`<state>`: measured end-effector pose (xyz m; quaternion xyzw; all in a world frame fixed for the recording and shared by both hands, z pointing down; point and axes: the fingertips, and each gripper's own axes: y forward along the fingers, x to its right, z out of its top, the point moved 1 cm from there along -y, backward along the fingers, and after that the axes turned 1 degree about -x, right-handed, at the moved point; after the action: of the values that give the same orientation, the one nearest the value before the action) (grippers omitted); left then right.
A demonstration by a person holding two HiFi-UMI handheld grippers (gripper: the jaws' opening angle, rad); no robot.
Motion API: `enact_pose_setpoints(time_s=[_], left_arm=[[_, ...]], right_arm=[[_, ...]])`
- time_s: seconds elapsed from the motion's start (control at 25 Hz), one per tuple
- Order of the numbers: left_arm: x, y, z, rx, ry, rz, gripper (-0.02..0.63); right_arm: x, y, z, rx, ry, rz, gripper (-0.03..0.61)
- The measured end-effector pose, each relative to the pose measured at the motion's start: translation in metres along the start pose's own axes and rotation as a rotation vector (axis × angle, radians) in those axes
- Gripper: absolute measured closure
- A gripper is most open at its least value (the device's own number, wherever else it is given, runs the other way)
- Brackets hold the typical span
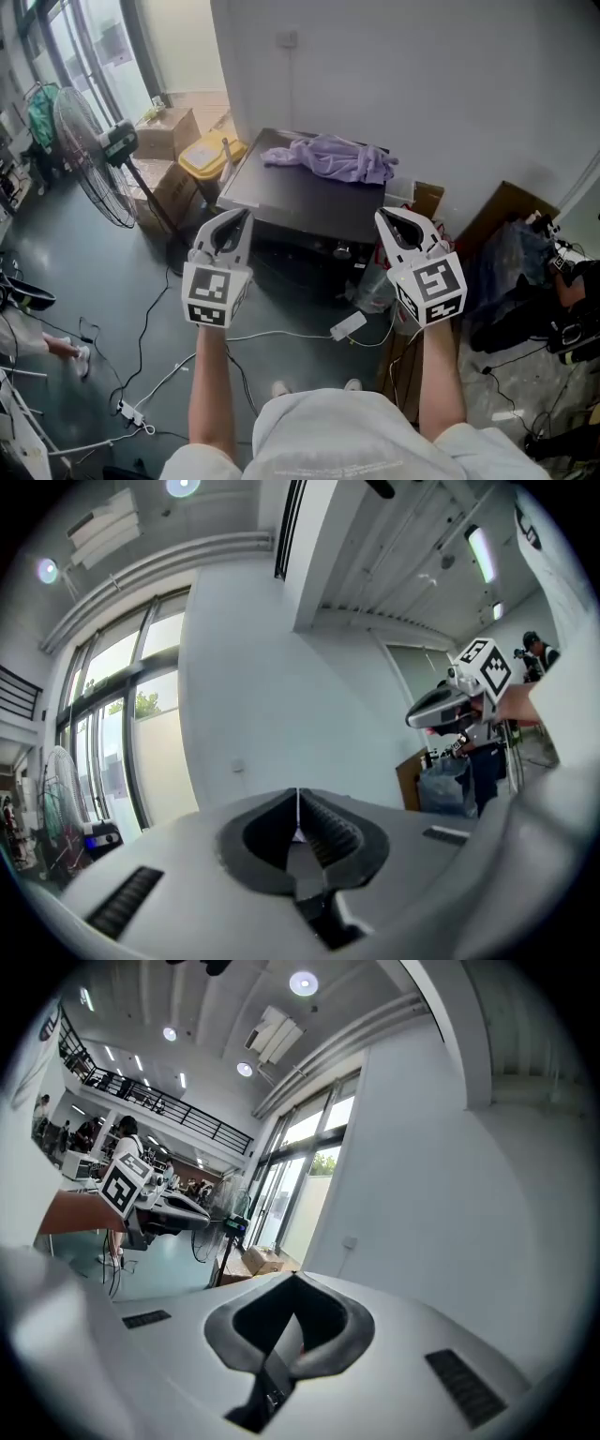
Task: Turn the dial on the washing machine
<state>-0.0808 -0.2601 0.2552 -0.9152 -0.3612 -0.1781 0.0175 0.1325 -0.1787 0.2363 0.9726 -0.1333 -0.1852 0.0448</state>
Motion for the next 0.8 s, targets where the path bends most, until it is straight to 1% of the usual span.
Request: enact_pose_setpoints(time_s=[0.2, 0.28, 0.36, 0.6, 0.8], left_arm=[[0.0, -0.014, 0.031, 0.056, 0.012, 0.007, 0.592], [0.004, -0.02, 0.038, 0.071, 0.019, 0.002, 0.592], [0.006, -0.025, 0.044, 0.085, 0.02, 0.003, 0.592], [-0.001, -0.033, 0.047, 0.097, 0.021, 0.025, 0.592], [0.001, -0.034, 0.046, 0.089, 0.02, 0.024, 0.592]], right_arm=[[-0.004, -0.003, 0.027, 0.038, -0.024, 0.02, 0.565], [-0.009, -0.006, 0.038, 0.06, -0.022, 0.037, 0.565], [-0.014, -0.007, 0.045, 0.068, -0.041, 0.05, 0.566], [-0.027, -0.008, 0.045, 0.043, -0.097, 0.087, 0.566], [-0.027, -0.008, 0.042, 0.035, -0.09, 0.08, 0.566]])
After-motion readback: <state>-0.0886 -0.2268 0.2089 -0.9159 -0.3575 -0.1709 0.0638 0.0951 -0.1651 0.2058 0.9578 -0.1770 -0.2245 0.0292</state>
